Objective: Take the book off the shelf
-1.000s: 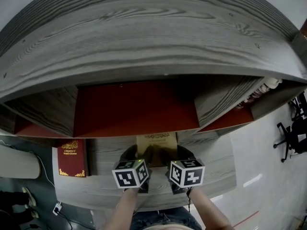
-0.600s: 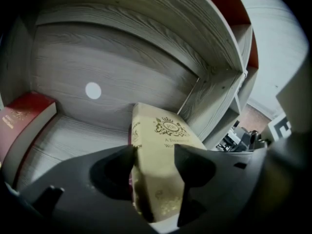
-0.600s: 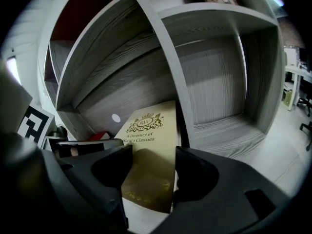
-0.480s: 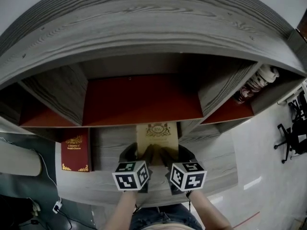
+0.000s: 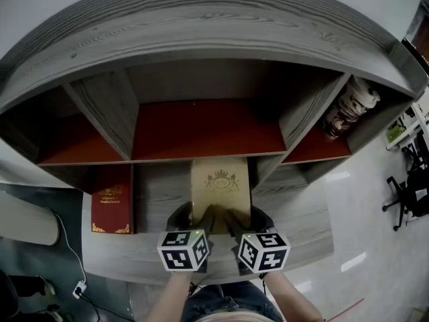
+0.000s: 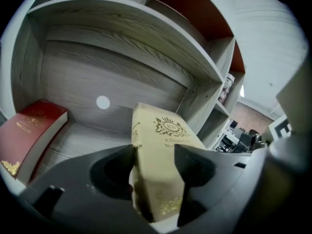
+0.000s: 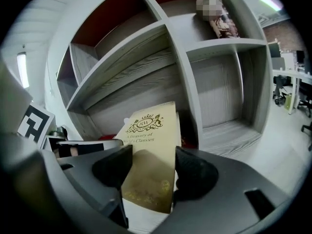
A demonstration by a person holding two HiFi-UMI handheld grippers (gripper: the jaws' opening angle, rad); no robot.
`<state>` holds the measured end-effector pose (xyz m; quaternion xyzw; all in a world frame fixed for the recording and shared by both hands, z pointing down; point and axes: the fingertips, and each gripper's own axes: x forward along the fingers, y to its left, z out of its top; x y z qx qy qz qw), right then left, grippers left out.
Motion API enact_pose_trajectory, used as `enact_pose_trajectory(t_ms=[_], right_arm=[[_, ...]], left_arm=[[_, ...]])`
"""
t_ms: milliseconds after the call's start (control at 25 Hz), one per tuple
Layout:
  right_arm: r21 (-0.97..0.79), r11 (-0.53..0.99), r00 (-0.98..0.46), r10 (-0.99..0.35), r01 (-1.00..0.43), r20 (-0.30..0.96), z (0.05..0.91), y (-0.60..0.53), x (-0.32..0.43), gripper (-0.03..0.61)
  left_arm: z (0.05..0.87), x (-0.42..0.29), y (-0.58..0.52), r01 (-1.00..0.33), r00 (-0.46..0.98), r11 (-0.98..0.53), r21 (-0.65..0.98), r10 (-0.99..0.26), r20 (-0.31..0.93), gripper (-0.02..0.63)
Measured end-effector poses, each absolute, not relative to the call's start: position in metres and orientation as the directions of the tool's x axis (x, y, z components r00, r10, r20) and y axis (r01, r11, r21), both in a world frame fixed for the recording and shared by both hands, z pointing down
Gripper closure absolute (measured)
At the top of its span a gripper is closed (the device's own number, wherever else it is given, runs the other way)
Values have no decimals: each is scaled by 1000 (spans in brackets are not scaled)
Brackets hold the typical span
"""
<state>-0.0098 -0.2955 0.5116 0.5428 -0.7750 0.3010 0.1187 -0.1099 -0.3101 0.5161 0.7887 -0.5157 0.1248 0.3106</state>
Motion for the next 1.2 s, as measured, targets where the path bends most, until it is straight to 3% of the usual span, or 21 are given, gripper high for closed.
enact_pose_trajectory(t_ms=[1200], right_arm=[[-321,273,-389,-835,-907,390,473,-220,-34,304]], left_arm=[[474,-135,-232,-907,407,-304,293,-812,418,359]])
